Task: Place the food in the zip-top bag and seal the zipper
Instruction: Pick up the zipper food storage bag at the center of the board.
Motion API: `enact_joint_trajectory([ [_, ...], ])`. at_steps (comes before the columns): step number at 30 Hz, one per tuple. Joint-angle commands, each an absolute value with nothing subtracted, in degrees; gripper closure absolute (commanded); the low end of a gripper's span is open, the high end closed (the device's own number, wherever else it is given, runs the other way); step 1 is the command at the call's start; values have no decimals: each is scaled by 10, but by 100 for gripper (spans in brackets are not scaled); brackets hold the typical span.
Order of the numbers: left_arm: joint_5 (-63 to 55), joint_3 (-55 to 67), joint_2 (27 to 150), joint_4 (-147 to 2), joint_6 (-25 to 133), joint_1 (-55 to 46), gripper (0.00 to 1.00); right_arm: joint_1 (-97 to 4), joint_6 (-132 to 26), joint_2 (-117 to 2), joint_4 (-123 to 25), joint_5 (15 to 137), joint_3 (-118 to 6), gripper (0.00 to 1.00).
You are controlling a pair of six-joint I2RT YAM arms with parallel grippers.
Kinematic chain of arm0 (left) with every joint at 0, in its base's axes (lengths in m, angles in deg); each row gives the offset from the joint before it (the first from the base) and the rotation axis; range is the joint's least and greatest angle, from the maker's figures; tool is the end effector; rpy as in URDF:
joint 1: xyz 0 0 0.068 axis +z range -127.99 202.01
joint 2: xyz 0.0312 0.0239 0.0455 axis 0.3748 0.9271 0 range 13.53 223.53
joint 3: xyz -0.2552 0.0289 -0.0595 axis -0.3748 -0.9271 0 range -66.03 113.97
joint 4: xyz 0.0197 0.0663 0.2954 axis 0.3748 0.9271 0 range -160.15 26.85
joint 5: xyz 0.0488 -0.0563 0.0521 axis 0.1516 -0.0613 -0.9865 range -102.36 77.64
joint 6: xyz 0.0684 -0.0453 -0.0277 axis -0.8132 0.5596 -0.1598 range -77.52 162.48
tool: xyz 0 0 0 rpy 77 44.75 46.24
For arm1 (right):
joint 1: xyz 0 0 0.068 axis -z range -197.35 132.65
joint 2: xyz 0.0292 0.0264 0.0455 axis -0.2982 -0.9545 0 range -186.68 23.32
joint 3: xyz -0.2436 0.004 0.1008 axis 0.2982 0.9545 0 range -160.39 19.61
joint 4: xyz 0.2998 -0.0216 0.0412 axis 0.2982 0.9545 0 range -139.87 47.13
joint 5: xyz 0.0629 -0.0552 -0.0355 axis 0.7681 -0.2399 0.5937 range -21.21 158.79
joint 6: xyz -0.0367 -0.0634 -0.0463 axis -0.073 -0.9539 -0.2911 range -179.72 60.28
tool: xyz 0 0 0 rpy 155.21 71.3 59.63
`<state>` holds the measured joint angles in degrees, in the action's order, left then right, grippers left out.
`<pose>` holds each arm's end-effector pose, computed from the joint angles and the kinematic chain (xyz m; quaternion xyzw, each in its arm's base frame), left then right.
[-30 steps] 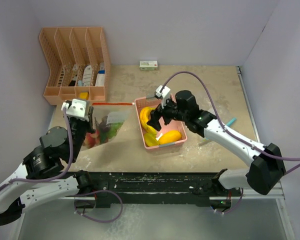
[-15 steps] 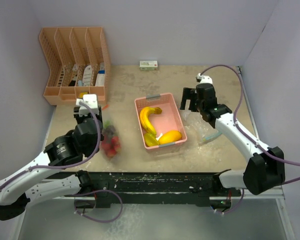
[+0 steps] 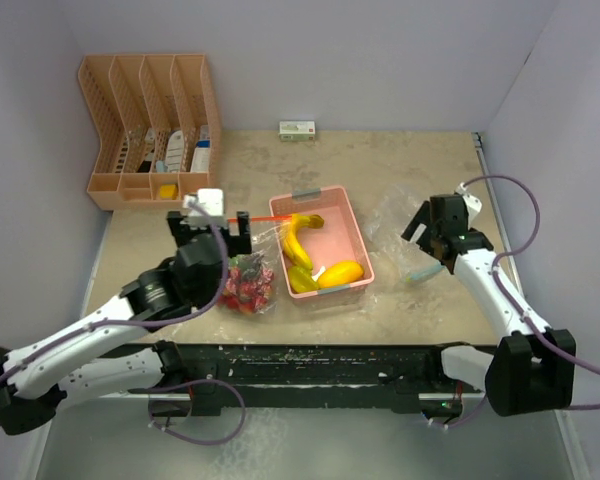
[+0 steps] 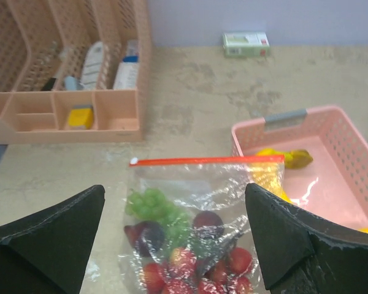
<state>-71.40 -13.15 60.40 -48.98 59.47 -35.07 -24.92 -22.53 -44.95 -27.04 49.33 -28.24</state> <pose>0.1838 -0.1632 0.3597 -0.0444 0.7519 -0.0061 0.6578 0.3250 0.0173 0.2051 0.2961 0.8575 0.0054 0.4207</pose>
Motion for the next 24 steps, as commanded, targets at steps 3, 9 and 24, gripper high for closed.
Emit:
enact_joint_trajectory([
  [3, -638, -157, 664, -614, 588, -350, 1, -183, -183, -423, -233, 551, -244, 1],
  [9, -577, -198, 646, -690, 563, -350, 1, -146, -159, -457, -306, 605, -212, 3],
  [24, -571, -225, 654, -714, 541, -350, 1, -139, -163, -557, -382, 563, -219, 24],
])
